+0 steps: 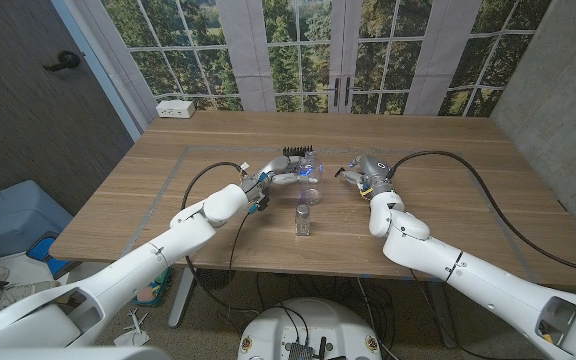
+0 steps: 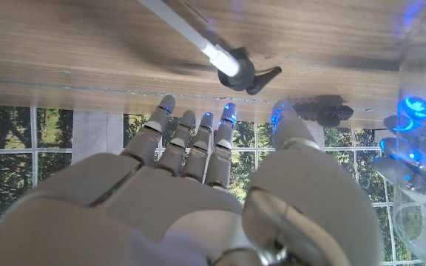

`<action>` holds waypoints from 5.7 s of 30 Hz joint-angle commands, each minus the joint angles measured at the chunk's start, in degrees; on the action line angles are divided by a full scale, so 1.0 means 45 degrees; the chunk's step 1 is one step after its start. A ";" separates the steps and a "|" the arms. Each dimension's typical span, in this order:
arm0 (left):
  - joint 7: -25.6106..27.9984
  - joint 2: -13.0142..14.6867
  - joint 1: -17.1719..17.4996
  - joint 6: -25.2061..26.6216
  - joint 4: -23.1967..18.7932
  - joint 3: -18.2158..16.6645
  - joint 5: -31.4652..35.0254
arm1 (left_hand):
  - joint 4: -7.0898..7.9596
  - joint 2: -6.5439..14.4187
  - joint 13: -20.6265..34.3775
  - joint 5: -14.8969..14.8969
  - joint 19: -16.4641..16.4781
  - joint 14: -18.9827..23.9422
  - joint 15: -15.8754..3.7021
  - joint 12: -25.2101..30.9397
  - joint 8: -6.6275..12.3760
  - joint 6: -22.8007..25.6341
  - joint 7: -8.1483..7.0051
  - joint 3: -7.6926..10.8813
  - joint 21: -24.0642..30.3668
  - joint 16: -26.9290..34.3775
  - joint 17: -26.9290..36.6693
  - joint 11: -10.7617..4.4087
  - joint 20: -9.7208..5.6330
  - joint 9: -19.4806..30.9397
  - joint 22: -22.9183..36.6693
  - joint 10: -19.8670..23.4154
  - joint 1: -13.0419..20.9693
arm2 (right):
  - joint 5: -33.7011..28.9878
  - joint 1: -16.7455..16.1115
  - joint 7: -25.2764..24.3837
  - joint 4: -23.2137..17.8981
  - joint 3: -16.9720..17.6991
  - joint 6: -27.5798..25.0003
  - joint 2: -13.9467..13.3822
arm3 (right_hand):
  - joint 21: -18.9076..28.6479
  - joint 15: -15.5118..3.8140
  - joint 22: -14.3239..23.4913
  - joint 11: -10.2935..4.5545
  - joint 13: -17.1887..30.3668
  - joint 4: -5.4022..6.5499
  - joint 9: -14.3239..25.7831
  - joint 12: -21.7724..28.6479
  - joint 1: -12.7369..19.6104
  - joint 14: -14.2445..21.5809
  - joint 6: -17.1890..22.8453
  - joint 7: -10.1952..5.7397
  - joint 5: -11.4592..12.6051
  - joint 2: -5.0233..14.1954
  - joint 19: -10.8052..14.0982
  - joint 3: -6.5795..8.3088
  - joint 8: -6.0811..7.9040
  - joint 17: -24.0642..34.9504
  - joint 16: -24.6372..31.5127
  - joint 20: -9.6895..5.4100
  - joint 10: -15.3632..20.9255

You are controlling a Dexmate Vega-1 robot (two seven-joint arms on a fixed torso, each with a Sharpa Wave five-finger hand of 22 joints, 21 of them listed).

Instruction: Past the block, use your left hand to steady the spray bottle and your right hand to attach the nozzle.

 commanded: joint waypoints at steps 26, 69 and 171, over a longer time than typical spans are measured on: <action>-0.0362 0.0032 -0.0143 -0.0090 0.0119 -0.0069 -0.0330 | 0.0086 0.2456 0.0045 0.0060 0.0062 0.0124 -0.1414 0.0035 0.0066 0.3454 0.0299 -0.0126 0.0093 -0.0125 -0.0008 -0.0424 -0.0074 0.0068 0.0038 0.1102 0.2296 | -0.1150 0.0855 0.0499 0.1261 -0.1156 -0.1729 0.0579 | 0.0121 -0.1243 0.0046 -0.0214 0.0395 0.0191 0.0121 0.0269 0.0851 0.0430 0.2378 -0.0094 0.0099 0.0061 0.0427 -0.0388 0.0949 0.0358 0.0499 -0.0272 0.0668; -0.0501 0.0030 -0.0342 -0.0189 0.0229 0.0012 -0.0228 | 0.0050 0.2506 0.0103 0.0069 0.0038 0.0157 -0.1419 -0.0061 0.0017 0.3453 0.0284 -0.0171 0.0111 -0.0240 -0.0014 -0.0427 -0.0076 0.0075 0.0032 0.1134 0.2281 | 0.2185 -0.0956 -0.4340 0.2564 0.2514 0.4950 0.1999 | 0.0437 -0.2130 0.0125 -0.1151 0.0940 0.0137 0.0221 0.0773 0.3089 0.1157 0.4784 -0.0597 0.0143 0.1133 0.1067 -0.0567 0.2134 0.1250 0.1636 -0.1061 0.2279; -0.0654 -0.0342 -0.0856 0.0668 -0.0500 0.0843 0.1093 | 0.0017 0.2674 0.0250 0.0091 -0.0046 0.0107 -0.1410 -0.0266 -0.0089 0.3486 0.0251 -0.0229 0.0139 -0.0381 -0.0006 -0.0497 -0.0054 0.0094 0.0022 0.1202 0.2510 | 0.3887 -0.0621 -0.6041 0.6076 0.4943 1.7612 0.5808 | 0.0969 -0.2113 0.0297 -0.1137 0.1288 0.0199 0.0219 0.0859 0.3867 0.1538 0.4974 -0.0577 0.0268 0.1103 0.1404 -0.1157 0.2334 0.1763 0.2215 -0.1143 0.2814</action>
